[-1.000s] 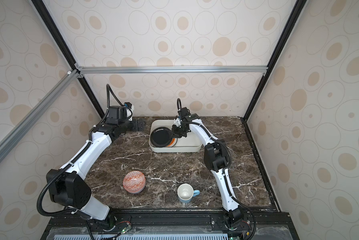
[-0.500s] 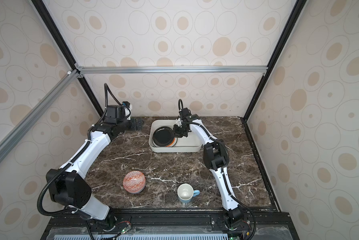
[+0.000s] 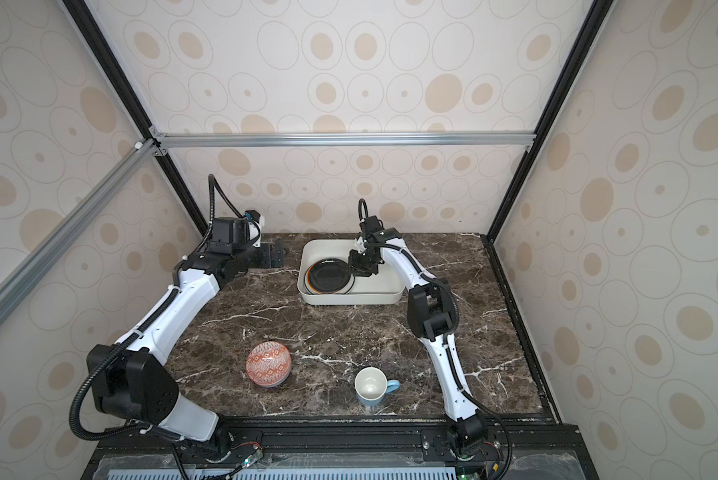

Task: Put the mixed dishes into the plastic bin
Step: 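Open the right gripper and move it toward the patterned bowl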

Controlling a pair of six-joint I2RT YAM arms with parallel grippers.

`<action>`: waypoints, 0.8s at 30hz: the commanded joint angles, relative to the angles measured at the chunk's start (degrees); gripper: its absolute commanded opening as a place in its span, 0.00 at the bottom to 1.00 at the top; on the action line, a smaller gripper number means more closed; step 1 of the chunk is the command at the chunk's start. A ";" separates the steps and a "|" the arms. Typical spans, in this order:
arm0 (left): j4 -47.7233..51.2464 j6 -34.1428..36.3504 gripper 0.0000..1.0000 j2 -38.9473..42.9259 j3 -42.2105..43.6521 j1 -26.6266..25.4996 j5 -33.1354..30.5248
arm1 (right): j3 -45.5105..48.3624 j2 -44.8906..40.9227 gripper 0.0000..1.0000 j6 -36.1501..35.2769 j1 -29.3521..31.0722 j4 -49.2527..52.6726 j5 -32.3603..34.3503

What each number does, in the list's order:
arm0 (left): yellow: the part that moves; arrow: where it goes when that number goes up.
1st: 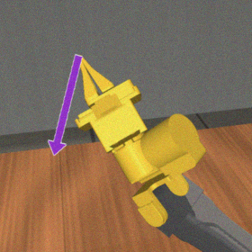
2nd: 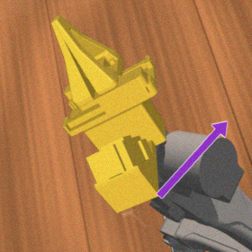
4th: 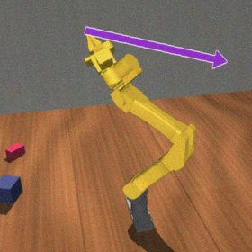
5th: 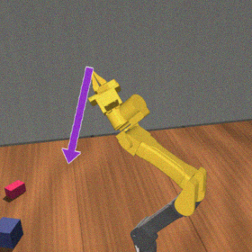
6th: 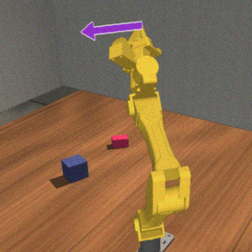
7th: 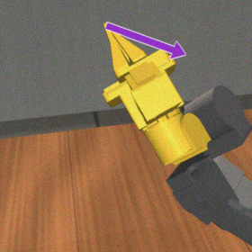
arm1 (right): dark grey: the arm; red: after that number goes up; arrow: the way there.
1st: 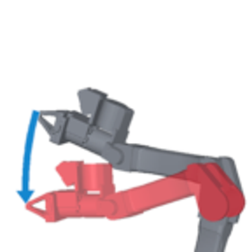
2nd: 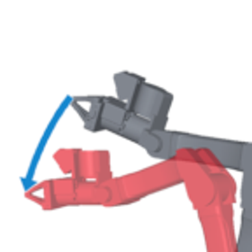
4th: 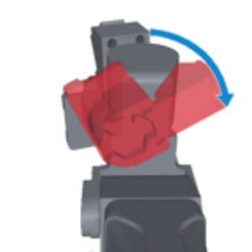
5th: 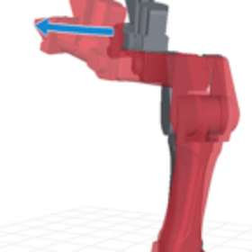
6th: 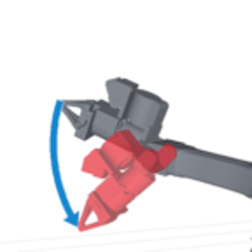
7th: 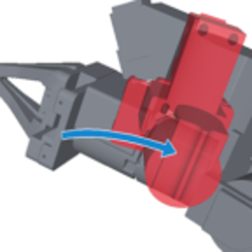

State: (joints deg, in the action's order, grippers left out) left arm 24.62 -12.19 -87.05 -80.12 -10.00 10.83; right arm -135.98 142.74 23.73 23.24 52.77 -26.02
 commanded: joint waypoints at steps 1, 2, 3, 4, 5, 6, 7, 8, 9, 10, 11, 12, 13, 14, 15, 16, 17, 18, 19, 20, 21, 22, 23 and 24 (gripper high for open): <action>-1.22 -0.19 0.99 3.03 1.30 0.38 0.69 | -1.58 0.47 0.34 -0.70 0.89 1.90 0.71; -1.40 -0.29 0.99 3.78 2.11 0.46 0.70 | -2.07 0.92 0.34 -0.71 1.17 2.20 0.71; -1.50 -0.38 0.99 4.35 2.68 0.42 0.68 | -2.63 1.28 0.34 -0.77 1.35 2.57 0.79; -1.58 -0.34 0.99 5.03 3.30 0.42 0.59 | -3.16 1.63 0.34 -0.86 1.69 2.94 0.80; -1.51 -0.40 0.99 5.63 3.71 0.42 0.45 | -3.32 1.86 0.34 -0.93 1.96 3.18 0.80; -1.45 -0.47 0.99 6.09 4.10 0.42 0.40 | -3.24 1.94 0.34 -0.98 2.26 3.13 0.88; -1.19 -0.47 0.99 6.52 4.54 0.42 0.26 | -3.15 1.97 0.34 -1.08 2.45 3.33 0.89; -0.99 -0.44 0.99 7.09 4.93 0.42 0.16 | -3.15 1.89 0.34 -1.22 2.67 3.56 0.97; -0.69 -0.47 0.99 7.69 5.37 0.42 0.11 | -3.24 1.70 0.34 -1.43 2.90 4.04 1.10; -0.27 -0.36 0.99 8.41 5.85 0.47 -0.08 | -3.24 1.12 0.34 -1.78 3.12 4.55 1.40; 0.06 -0.34 0.99 9.08 6.44 0.46 -0.37 | -3.17 0.43 0.34 -2.23 3.37 5.06 1.81; 0.46 -0.25 0.99 9.96 7.14 0.42 -0.65 | -2.93 -0.60 0.34 -2.91 3.69 5.73 2.49; 0.96 -0.25 0.99 10.79 7.95 0.46 -0.85 | -2.50 -1.90 0.35 -3.66 4.14 6.30 3.23; 1.59 -0.29 0.99 11.45 8.61 0.49 -1.15 | -1.99 -3.07 0.36 -4.29 4.55 6.67 3.92; 2.26 -0.34 0.99 12.33 9.43 0.52 -1.40 | -1.31 -4.73 0.38 -5.08 5.13 7.27 4.94; 3.07 -0.41 0.99 13.14 10.38 0.51 -1.64 | -0.45 -6.46 0.41 -5.97 5.76 7.79 5.87; 3.70 -0.62 0.99 13.97 11.36 0.52 -1.89 | 0.27 -7.82 0.43 -6.64 6.44 8.18 6.44; 4.39 -0.88 0.99 15.12 12.54 0.57 -2.19 | 1.23 -9.38 0.44 -7.29 7.18 8.54 7.01; 4.88 -1.28 0.99 16.28 13.91 0.51 -2.35 | 2.07 -10.78 0.44 -7.72 7.93 9.10 7.34; 5.34 -1.84 0.99 17.46 15.31 0.47 -2.22 | 2.65 -11.85 0.44 -7.95 8.67 9.69 7.58; 5.60 -2.47 0.99 18.90 17.00 0.49 -2.15 | 3.57 -13.01 0.44 -8.00 9.55 10.25 7.89; 5.98 -3.32 0.99 20.75 18.82 0.50 -2.05 | 5.22 -14.26 0.44 -8.00 10.53 10.67 7.98; 6.16 -3.99 0.99 22.27 20.40 0.51 -1.93 | 6.81 -15.24 0.44 -8.00 11.38 10.80 8.09; 6.50 -4.67 0.99 23.98 22.12 0.57 -1.82 | 8.65 -16.51 0.45 -7.84 12.61 10.74 8.27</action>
State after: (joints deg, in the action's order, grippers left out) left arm 28.32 -14.52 -66.76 -60.29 -9.93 9.45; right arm -130.19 130.10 17.43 33.26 60.25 -19.22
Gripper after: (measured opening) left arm 0.992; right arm 0.445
